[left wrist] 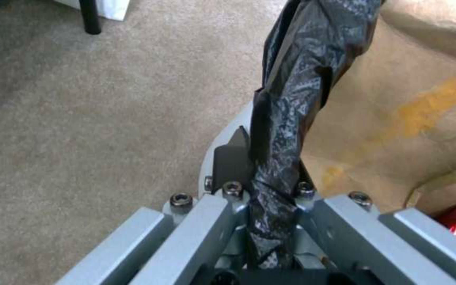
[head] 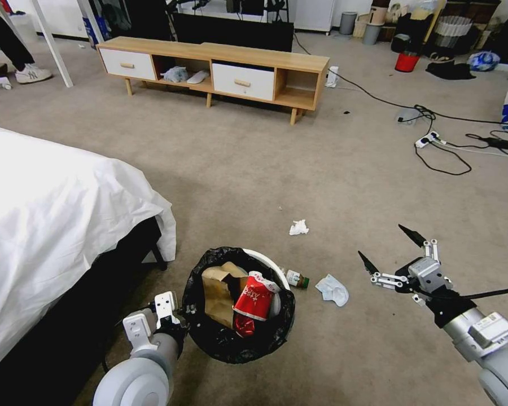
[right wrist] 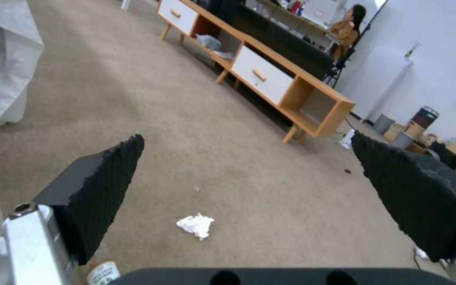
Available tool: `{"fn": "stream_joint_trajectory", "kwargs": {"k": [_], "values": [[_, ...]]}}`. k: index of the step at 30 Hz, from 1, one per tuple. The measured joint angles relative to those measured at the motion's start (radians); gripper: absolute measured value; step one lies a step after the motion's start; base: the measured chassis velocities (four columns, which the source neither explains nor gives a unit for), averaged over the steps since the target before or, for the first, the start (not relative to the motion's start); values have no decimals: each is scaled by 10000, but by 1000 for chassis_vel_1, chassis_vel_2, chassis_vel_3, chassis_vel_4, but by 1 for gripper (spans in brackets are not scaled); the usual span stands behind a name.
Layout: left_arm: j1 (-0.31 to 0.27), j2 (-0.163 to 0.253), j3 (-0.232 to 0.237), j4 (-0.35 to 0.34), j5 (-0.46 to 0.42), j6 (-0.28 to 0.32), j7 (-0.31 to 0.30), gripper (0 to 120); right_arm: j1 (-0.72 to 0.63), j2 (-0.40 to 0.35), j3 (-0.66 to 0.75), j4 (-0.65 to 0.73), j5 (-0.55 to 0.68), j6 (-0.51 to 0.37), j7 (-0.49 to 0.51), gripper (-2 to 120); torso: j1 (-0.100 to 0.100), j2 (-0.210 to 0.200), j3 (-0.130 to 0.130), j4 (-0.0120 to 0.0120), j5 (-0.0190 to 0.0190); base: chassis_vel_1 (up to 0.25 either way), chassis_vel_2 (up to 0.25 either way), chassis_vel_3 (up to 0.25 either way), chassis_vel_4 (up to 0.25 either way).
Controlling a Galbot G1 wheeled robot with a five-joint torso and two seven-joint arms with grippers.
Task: Pick up the trash bin, then pick up the garbage from the floor and place it into the trash bin.
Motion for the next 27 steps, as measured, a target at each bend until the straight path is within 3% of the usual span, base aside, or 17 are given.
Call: {"fn": "stream_joint_trajectory", "kwargs": {"k": [27], "values": [[2, 65, 17, 43, 256, -161, -3, 1, -49, -28, -37, 23, -3, -11, -12, 100, 0, 0, 0, 1, 3, 19, 18, 22, 18]]}}
